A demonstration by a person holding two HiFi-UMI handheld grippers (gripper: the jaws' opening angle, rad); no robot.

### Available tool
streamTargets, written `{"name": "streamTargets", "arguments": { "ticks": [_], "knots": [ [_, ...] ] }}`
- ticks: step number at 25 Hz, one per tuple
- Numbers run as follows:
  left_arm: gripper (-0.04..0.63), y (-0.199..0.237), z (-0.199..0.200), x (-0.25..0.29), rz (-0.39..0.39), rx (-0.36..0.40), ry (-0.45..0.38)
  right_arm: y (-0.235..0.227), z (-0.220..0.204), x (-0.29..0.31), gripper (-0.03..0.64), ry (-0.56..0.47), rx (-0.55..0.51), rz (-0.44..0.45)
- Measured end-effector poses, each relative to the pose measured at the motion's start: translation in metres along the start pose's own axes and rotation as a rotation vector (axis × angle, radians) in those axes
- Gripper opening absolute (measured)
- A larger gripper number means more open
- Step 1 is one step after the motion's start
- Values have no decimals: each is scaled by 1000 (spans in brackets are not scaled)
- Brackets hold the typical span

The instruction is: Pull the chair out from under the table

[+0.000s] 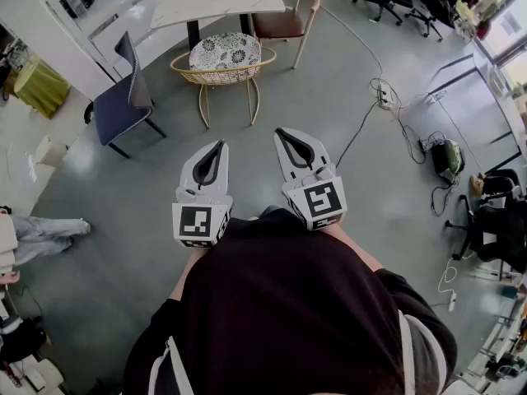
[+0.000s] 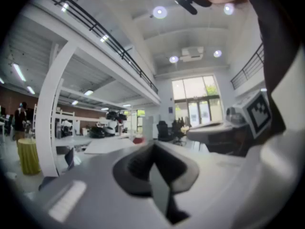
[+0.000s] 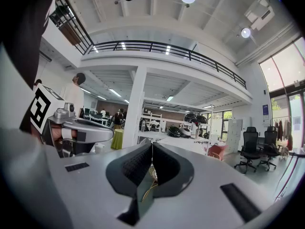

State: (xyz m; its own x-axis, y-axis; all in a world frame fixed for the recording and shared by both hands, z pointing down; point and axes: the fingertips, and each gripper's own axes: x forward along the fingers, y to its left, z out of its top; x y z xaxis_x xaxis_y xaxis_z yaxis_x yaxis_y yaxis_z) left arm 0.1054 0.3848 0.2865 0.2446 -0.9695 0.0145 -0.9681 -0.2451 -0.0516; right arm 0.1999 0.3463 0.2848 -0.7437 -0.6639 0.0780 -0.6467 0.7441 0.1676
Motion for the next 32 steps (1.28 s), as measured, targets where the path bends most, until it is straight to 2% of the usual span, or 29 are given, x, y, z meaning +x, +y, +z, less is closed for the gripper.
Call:
{"name": "streamTargets", "arguments": {
  "ticks": [11, 17, 25, 32],
  "knots": [
    [8, 27, -1, 18, -14, 8, -36, -10, 7, 36, 23, -36, 26, 1],
    [8, 56, -16, 42, 0, 21, -24, -22, -4, 77, 23, -46, 26, 33],
    [8, 105, -29, 124, -8, 8, 0, -75, -19, 167, 23, -13, -1, 25],
    [9, 167, -43, 206, 17, -31, 30, -109, -36, 261, 25, 27, -21, 112]
  ]
}}
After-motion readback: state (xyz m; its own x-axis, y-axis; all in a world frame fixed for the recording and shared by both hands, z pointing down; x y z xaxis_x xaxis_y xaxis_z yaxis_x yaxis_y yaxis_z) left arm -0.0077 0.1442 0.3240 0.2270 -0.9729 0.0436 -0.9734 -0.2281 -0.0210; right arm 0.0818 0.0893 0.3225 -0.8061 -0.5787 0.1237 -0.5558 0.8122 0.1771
